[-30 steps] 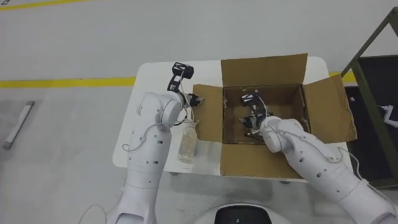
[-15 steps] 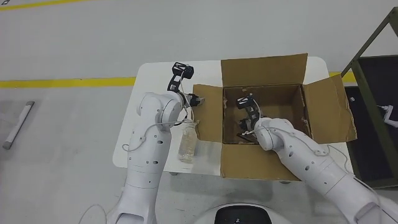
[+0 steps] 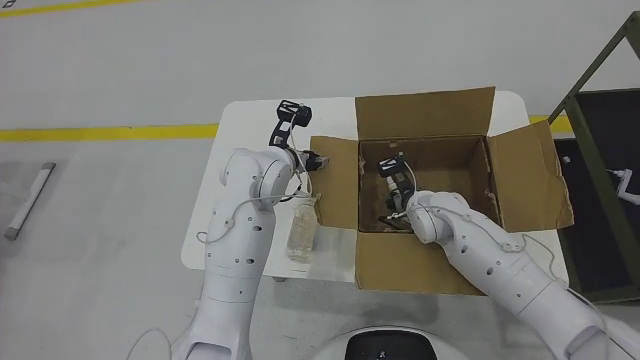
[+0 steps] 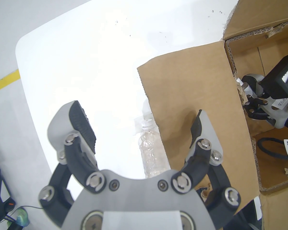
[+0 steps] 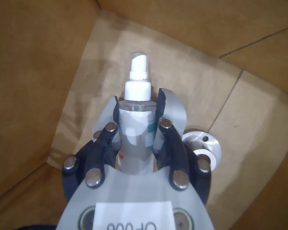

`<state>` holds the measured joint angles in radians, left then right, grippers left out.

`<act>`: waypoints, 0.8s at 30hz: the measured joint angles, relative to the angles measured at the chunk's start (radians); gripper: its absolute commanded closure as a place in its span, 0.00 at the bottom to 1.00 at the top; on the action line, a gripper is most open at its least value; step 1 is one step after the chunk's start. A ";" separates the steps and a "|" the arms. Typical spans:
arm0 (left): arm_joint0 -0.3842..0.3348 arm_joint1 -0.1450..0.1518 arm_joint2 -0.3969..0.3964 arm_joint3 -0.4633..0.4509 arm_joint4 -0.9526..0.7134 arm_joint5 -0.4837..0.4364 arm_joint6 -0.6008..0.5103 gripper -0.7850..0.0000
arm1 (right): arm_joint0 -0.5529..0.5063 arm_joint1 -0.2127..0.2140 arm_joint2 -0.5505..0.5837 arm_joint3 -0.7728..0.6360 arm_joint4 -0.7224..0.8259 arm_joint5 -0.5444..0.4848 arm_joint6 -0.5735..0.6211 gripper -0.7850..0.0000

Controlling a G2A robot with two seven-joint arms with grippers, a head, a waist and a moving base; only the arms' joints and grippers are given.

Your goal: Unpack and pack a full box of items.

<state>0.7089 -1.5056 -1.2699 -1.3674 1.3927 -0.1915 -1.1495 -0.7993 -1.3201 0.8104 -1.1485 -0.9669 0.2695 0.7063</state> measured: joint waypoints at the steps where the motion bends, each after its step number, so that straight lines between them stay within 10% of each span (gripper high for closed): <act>1: 0.000 0.000 0.000 0.000 0.000 0.000 0.000 0.00 | -0.001 0.000 0.005 -0.005 -0.002 0.003 -0.001 1.00; 14: 0.000 0.000 0.000 0.000 0.000 0.000 0.000 0.00 | -0.098 0.056 0.193 -0.391 -0.189 0.077 0.112 1.00; 24: 0.000 0.000 0.000 0.000 0.000 0.000 0.000 0.00 | -0.298 0.127 0.610 -0.833 -0.369 0.061 0.263 1.00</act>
<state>0.7089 -1.5056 -1.2699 -1.3674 1.3927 -0.1915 -1.1495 -1.0973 -1.1930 1.4203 -1.9816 -1.3355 0.3307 0.9689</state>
